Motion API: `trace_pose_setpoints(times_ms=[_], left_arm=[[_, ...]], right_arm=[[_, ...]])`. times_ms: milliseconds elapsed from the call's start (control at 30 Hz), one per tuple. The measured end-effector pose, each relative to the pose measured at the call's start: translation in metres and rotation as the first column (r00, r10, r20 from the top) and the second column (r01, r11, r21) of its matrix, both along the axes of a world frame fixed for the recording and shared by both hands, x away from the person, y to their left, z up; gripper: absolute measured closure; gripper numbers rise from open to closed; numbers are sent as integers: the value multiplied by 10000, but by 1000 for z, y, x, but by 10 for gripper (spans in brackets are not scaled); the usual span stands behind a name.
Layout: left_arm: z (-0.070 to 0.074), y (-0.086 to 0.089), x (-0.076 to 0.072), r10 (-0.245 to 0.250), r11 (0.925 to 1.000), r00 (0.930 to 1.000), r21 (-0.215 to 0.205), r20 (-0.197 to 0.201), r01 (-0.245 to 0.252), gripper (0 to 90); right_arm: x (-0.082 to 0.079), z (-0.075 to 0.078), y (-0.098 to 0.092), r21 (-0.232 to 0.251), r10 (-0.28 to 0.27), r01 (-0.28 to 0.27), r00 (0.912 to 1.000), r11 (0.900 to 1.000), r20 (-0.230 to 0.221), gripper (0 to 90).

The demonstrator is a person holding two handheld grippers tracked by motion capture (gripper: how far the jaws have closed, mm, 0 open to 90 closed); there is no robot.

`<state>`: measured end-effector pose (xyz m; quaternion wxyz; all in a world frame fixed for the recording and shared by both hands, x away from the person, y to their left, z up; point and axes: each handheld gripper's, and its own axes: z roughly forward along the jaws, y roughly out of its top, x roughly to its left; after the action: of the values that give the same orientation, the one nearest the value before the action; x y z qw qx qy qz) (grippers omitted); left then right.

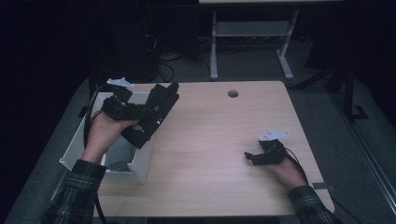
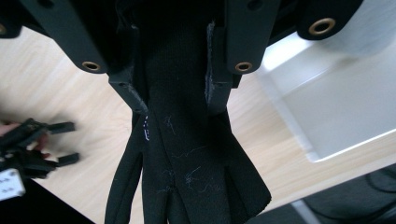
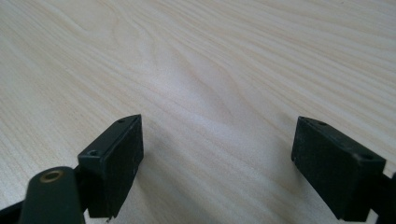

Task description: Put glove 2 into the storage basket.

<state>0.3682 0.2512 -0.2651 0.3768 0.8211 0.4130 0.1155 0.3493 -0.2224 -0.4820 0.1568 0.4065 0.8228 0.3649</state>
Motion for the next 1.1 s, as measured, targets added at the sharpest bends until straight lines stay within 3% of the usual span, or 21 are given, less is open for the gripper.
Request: trace_pose_setpoints(times_ms=[67,100,167,233,267,467,700,733,900,1100], left_arm=[[1,7,-1,140,9999,9999,-22,48,-139,646],[3,21,-2,477,9988,9988,-69,75,-476,646],[4,27,-3,686,9976,9976,-75,102,-685,645],[3,47,-4,1168,9932,9931,-2,97,-1168,645],[3,47,-4,1168,9932,9931,-2,97,-1168,645],[-11,78,-4,2196,9754,9755,216,-154,-2193,645],[-41,91,0,2751,9612,9584,435,-759,-2725,644],[-41,91,0,2751,9612,9584,435,-759,-2725,644],[-64,96,6,3196,9475,9396,530,-1227,-3154,642],[-83,94,11,3242,9457,9339,780,-1508,-3157,637]], right_arm=[[0,0,0,-2,3,-3,10000,10000,2,168],[0,0,0,3,-4,4,10000,10000,-4,168],[0,0,0,3,-4,4,10000,10000,-4,168],[0,0,0,1,-3,3,10000,10000,-5,168],[0,0,0,1,-3,3,10000,10000,-5,168],[0,0,0,1,-3,3,10000,10000,4,168],[0,0,0,-6,-1,1,10000,10000,5,168],[0,0,0,-6,-1,1,10000,10000,5,168],[0,0,0,-5,2,-2,10000,10000,5,168],[0,0,0,-20,13,-13,10000,10000,-10,168]])
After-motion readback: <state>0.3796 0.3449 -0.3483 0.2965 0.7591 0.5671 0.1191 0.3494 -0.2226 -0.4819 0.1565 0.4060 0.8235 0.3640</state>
